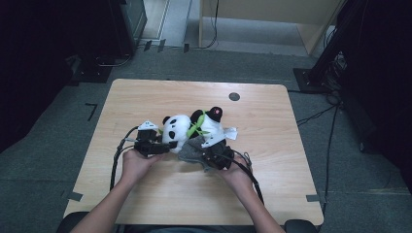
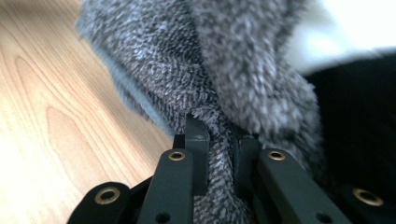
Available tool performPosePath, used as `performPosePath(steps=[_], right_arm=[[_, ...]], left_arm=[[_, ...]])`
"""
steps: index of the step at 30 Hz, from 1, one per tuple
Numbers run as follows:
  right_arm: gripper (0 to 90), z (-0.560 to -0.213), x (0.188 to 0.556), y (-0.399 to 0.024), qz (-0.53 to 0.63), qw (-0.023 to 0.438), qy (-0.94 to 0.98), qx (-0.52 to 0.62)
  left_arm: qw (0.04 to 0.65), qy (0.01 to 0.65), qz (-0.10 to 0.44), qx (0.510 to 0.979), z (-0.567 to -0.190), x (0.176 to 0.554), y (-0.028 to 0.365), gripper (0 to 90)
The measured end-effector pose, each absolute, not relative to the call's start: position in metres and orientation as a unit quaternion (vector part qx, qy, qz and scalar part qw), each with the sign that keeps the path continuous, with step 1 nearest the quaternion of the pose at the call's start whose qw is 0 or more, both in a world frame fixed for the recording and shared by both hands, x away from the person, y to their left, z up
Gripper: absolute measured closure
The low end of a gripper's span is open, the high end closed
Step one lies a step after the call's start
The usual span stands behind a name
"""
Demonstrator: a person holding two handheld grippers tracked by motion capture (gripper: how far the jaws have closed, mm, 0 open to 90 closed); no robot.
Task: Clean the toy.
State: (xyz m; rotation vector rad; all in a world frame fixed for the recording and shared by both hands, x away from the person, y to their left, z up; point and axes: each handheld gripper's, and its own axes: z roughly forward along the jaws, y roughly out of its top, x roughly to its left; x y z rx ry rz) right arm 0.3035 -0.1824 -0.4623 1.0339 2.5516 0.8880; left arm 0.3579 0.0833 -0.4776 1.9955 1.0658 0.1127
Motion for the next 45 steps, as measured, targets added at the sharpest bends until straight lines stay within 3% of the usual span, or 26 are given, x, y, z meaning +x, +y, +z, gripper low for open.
performPosePath(steps=[4,45], right_arm=[[81.7,-0.454,0.305,-0.196,0.320,0.112,0.864,0.373],[81.6,-0.407,0.302,-0.285,0.381,0.175,0.788,0.451]], left_arm=[[0.423,0.423,0.046,0.800,-0.477,0.358,0.083,42.7],[0.427,0.411,0.044,0.804,-0.479,0.356,0.084,44.0]])
